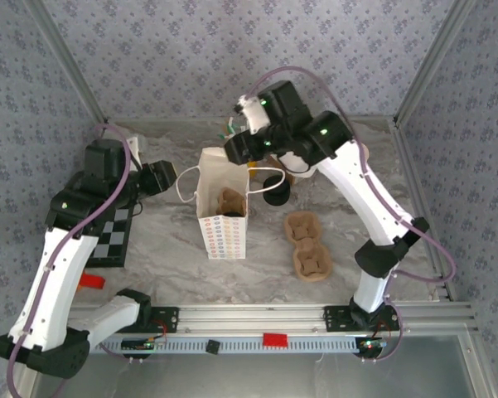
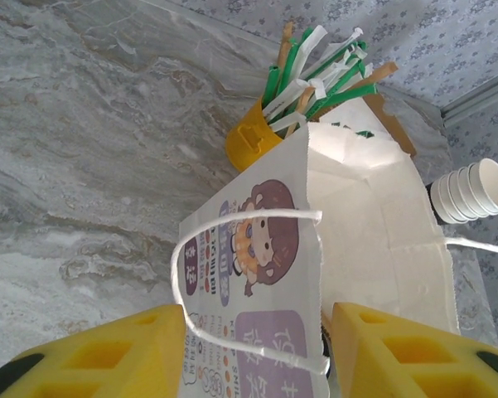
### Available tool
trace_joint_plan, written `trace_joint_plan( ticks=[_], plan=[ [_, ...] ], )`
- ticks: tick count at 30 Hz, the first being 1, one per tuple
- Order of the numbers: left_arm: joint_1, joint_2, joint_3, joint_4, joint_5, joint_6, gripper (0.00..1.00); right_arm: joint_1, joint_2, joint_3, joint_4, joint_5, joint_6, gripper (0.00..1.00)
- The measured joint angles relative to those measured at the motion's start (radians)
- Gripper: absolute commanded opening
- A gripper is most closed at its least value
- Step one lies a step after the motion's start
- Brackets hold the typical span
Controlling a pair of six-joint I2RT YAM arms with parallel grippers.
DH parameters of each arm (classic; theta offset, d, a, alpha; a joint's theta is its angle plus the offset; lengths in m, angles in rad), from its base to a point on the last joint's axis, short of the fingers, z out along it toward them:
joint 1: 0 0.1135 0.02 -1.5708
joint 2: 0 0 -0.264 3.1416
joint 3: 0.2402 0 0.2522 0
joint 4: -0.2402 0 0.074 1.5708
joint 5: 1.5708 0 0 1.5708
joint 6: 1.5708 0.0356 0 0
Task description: Pack the takeout coffee
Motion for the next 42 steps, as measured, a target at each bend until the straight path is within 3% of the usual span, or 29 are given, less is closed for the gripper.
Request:
trace_joint_plan(
  ticks=[7,11,18,29,38,42],
  plan=[
    [0.000,0.090,0.079,0.025,0.016,0.020,0.51,-0.370,-0.166,-0.221,0.056,-0.104,0.045,0.57],
    [0.000,0.141,0.102,0.047,0.030,0.031,0.52,-0.458,-0.137,-0.356,0.091,-0.155,0.023,0.54],
    [0.001,0.192,0.126,0.062,0.032,0.038,0.52,-0.444,0.087,-0.406,0.152,-0.155,-0.076,0.61],
    [0.024,0.191,0.130,0.064,0.003,0.037,0.53,-0.368,0.378,-0.219,0.161,-0.023,-0.215,0.65],
    [0.046,0.191,0.130,0.066,-0.002,0.037,0.53,-0.364,0.478,-0.171,0.177,0.024,-0.266,0.56],
    [0.050,0.191,0.130,0.067,-0.002,0.034,0.53,-0.364,0.505,-0.171,0.180,0.029,-0.276,0.45]
  ],
)
